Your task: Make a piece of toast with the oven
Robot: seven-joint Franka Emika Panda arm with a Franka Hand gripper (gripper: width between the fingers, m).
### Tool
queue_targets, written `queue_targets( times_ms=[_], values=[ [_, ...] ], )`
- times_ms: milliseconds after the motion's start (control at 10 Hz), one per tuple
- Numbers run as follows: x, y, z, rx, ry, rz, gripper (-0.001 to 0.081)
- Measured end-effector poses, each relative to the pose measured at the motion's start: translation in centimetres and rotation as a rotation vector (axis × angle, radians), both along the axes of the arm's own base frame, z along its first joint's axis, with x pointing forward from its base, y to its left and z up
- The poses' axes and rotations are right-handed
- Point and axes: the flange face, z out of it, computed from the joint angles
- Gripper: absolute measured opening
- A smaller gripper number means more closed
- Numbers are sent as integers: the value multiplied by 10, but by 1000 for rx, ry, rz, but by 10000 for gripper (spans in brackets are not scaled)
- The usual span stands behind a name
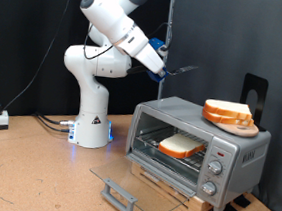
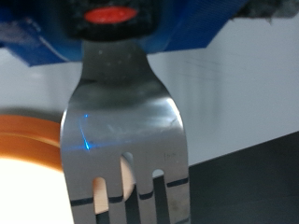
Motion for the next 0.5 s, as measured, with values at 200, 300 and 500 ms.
queue_targets(
  times_ms=[200, 300, 500],
  values=[
    [-14, 25, -9, -42, 22, 44, 464],
    [-21, 38, -14, -55, 39, 52, 464],
    [-34, 64, -23, -56, 60, 54, 464]
  ],
)
